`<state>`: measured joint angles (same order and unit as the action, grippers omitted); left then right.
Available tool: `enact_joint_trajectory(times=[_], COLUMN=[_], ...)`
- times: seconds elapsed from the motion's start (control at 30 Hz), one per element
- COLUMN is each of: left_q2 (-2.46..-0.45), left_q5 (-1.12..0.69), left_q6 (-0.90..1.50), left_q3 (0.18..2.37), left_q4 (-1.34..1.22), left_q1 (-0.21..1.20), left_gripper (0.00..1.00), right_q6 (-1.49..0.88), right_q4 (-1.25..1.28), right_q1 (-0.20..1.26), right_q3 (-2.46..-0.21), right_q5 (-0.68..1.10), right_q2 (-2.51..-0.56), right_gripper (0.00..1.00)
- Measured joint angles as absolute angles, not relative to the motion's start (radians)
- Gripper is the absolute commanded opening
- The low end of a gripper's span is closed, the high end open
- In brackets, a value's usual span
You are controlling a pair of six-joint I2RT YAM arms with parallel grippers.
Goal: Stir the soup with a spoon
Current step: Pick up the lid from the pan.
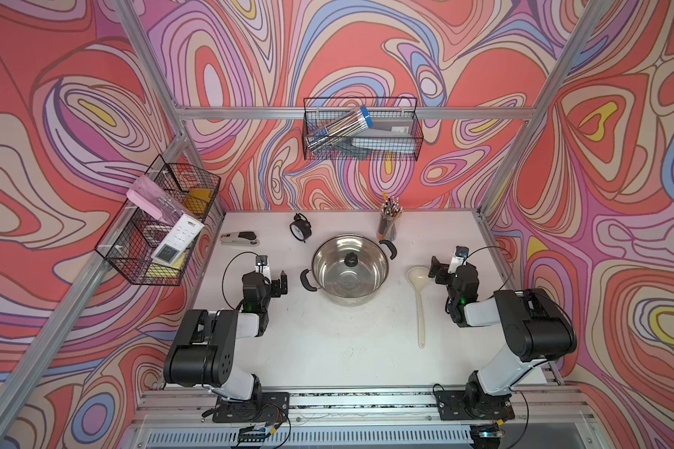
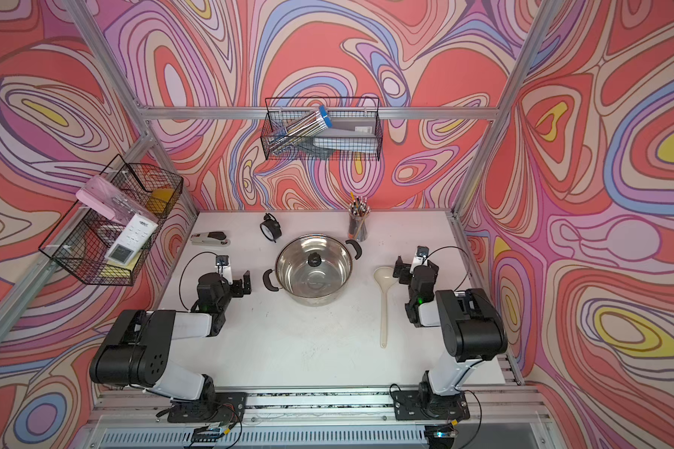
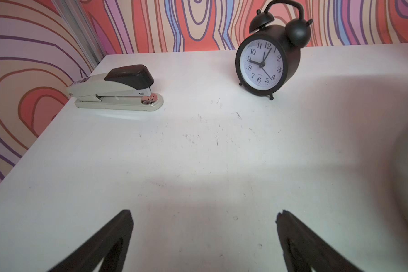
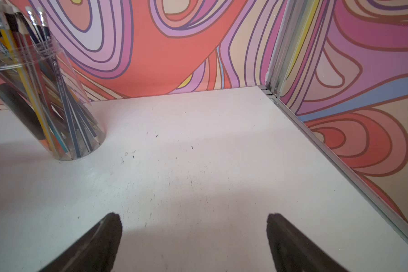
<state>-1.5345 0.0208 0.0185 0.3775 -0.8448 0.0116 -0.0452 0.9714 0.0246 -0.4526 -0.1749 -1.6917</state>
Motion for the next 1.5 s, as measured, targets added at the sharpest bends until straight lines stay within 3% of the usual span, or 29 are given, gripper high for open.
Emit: enact_joint_trajectory(times=[1.03,1.2,1.5], left_q2=[-1.528,-1.327,-0.855], left_q5=[0.022,0.089,0.204], left_q6=[0.019,0.042,0.357], left_q3=[0.380,0.401,0.675], left_q4=[-0.832,-0.620,0.039], left_q1=[0.012,0.025,0.034], left_gripper=[0.99,0.99,0.99], right_q6=[-0.046,-0.102,-0.405], right_q4=[0.941,0.656,-0.165], right_q1=[0.025,0.025,0.021], right_q3=[-0.454,-0.530,-1.048], right_q5=[-0.178,-0.243,-0.318], right_q2=[-1.678,-1.495,-1.339], right_gripper=[0.98,0.98,0.98])
